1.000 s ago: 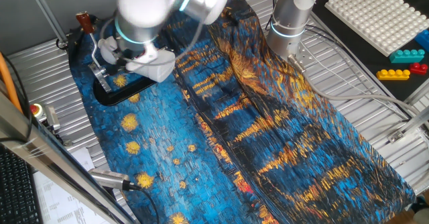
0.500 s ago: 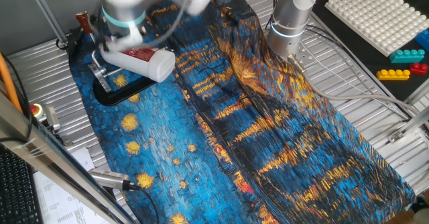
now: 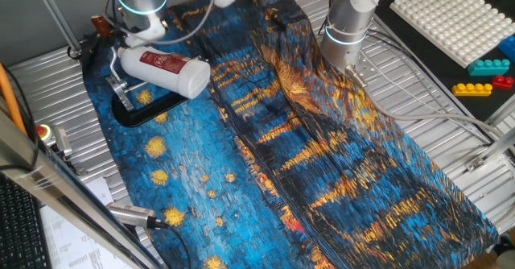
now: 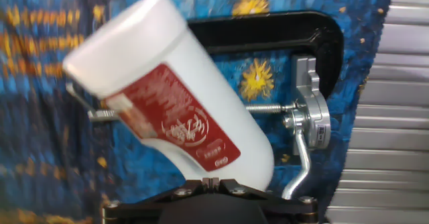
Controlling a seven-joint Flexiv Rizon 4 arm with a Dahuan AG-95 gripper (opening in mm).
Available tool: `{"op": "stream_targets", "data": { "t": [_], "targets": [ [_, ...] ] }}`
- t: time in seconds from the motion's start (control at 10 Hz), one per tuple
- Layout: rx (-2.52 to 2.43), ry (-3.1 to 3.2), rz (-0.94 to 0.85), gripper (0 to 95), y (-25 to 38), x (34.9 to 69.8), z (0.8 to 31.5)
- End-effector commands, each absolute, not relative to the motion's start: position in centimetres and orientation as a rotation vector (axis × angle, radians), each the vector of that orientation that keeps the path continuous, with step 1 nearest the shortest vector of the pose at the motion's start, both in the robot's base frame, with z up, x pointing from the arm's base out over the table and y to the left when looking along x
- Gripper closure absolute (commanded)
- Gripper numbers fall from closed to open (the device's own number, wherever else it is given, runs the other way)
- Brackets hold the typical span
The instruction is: Push down the lever
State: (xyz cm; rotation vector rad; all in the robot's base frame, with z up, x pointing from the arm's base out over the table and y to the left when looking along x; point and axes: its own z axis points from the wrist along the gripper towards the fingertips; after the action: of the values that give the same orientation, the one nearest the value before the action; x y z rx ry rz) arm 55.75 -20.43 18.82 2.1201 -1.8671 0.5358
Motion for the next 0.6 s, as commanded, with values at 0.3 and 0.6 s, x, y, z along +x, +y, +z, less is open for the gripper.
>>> {"op": "stream_targets", "data": {
  "t": [0.3,0.6],
  "targets": [
    [1.997,-2.018,0.512,95.0,-20.76,55.96,18.63],
    [1.986,-1.999,0.539,95.0,-20.76,55.96,18.63]
  ]
}}
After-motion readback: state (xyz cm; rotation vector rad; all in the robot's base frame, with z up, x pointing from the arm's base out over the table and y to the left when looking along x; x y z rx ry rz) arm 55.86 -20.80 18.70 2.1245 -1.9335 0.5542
